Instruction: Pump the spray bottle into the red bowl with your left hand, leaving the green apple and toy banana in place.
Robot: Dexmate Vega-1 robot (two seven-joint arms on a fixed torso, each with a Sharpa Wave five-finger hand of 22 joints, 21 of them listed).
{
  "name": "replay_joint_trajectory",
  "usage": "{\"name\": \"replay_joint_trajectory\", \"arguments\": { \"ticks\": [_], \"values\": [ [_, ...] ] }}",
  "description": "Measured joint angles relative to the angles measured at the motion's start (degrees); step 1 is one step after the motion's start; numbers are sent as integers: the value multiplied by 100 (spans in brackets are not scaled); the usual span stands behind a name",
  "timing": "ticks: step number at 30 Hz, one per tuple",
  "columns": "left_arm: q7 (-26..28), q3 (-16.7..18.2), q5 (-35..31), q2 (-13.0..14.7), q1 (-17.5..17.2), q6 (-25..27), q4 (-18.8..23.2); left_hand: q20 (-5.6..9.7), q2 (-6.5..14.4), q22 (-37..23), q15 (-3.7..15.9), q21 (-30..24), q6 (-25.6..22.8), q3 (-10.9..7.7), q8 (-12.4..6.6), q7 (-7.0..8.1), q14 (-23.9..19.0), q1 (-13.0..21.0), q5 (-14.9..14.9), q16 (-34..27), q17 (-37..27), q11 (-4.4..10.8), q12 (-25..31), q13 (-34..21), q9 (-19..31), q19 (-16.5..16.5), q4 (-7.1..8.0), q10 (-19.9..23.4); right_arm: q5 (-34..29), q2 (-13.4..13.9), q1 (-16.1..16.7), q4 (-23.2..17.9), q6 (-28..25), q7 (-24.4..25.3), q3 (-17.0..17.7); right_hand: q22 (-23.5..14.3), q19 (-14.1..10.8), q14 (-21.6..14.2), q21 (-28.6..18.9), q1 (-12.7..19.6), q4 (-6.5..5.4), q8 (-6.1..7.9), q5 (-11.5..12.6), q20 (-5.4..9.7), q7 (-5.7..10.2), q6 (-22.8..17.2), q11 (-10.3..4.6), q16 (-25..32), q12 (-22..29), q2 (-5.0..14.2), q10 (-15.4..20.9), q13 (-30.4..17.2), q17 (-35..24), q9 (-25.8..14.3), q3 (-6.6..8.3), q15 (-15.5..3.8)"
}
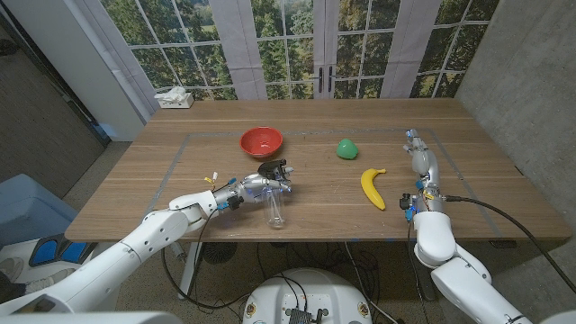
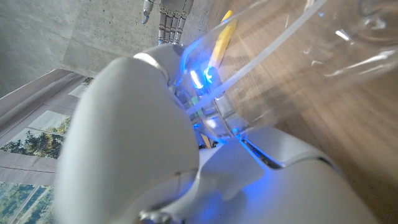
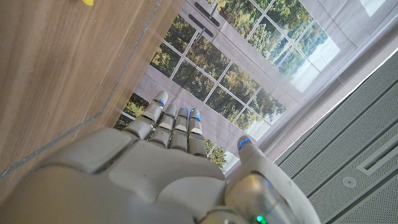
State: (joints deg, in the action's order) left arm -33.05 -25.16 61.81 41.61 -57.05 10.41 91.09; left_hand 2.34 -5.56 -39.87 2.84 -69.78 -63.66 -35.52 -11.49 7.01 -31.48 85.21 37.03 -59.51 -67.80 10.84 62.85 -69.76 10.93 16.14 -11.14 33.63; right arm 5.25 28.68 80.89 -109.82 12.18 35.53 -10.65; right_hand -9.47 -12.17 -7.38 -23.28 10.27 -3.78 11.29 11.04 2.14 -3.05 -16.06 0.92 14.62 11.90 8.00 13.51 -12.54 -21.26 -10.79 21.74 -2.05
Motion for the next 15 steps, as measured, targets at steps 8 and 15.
{"name": "replay_joint_trajectory", "arguments": {
  "ticks": [8,15],
  "values": [
    [188,143,363,-16,-98,311,146,-194,96,-219,2,-431,-392,-20,-264,-129,-2,97,-45,-34,70,0,198,108,256,-234,-22,0,44,-3,-101,77,-44,-26,-49,0,0,0,43,0,0,0,0,0,0,0,-21,0,0,0,21,31,0,14,0,0],
    [339,251,583,-30,-122,499,274,-336,95,-346,25,-703,-555,-98,-382,-294,-69,97,-89,-111,123,0,311,160,424,-375,-56,0,107,-3,-173,150,-35,-50,-68,1,0,0,43,0,0,0,0,0,0,0,-21,0,0,0,21,31,27,13,0,0]
  ]
}}
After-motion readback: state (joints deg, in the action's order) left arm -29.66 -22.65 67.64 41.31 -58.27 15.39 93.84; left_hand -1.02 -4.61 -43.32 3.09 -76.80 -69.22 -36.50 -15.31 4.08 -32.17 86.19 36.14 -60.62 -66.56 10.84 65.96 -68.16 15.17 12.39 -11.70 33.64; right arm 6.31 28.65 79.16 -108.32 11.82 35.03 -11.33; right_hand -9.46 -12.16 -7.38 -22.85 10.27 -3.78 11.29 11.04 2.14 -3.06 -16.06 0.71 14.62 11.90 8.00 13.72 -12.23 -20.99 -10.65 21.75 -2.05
